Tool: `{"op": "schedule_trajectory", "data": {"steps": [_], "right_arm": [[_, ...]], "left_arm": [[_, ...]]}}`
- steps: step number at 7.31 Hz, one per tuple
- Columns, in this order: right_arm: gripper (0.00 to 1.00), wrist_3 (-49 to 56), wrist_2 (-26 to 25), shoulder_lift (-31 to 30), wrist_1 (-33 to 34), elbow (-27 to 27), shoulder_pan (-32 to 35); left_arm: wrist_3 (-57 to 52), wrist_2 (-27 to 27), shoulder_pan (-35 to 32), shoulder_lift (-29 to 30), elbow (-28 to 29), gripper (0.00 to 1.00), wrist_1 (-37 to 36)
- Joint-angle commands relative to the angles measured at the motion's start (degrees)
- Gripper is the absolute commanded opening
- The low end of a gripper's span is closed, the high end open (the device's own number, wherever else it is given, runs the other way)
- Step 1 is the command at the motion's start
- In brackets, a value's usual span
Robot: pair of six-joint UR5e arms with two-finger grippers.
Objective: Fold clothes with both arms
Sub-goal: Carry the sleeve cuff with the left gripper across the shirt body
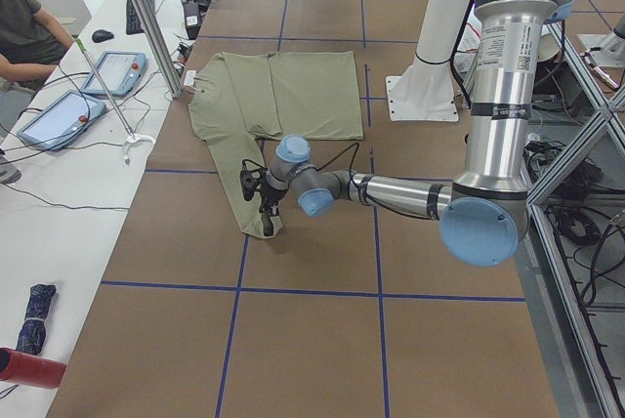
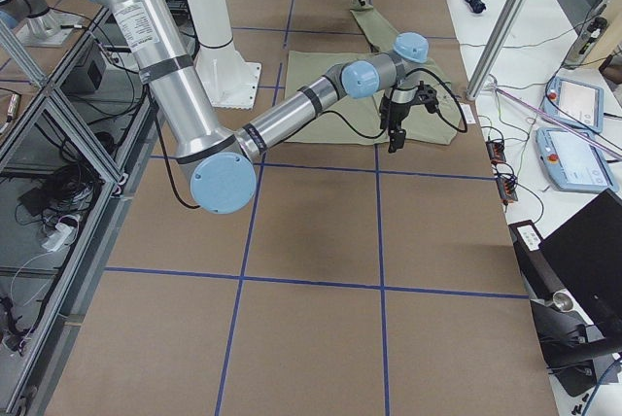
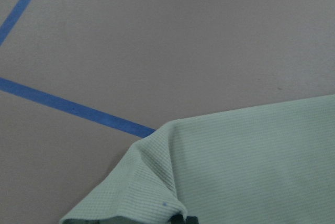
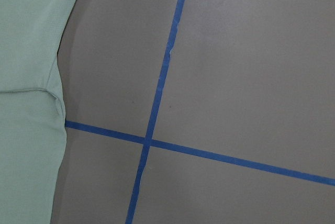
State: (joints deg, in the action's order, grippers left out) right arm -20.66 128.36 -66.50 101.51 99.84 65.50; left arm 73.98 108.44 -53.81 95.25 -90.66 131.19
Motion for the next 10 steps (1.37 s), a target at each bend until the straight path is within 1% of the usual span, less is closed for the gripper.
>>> {"op": "schedule_trajectory", "data": {"steps": [1, 2, 4, 5, 7, 8, 9, 10], "right_arm": [[1.00, 0.0, 0.0, -1.4, 0.0, 0.4, 1.3], [1.00, 0.1, 0.0, -2.2, -0.2, 0.3, 1.6], [1.00, 1.5, 0.0, -4.7, -0.5, 0.1, 2.7], [1.00, 4.6, 0.0, -6.4, -0.5, -0.1, 3.9], [1.00, 8.8, 0.7, -10.2, -0.5, 0.1, 7.3], [1.00, 9.1, 2.3, -11.0, -0.7, 0.2, 7.9], [1.00, 9.1, 2.3, -11.0, -0.7, 0.1, 7.9], [1.00, 9.1, 2.3, -11.0, -0.7, 0.1, 7.9]], "left_arm": [[7.2, 0.0, 1.1, 10.4, -2.2, 0.00, -11.3], [12.2, -0.6, 3.5, 16.6, -2.0, 0.00, -16.6], [18.8, -0.4, 5.4, 30.2, -0.9, 0.00, -26.9], [22.6, -0.2, 5.7, 36.0, 1.6, 0.00, -27.2], [31.0, 0.0, 7.7, 50.8, 11.2, 0.00, -26.2], [36.3, -0.2, 10.6, 56.4, 15.3, 0.00, -23.9], [41.9, -0.6, 15.0, 61.3, 22.1, 0.00, -18.7], [45.6, -3.6, 18.2, 65.3, 29.5, 0.00, -13.7]]}}
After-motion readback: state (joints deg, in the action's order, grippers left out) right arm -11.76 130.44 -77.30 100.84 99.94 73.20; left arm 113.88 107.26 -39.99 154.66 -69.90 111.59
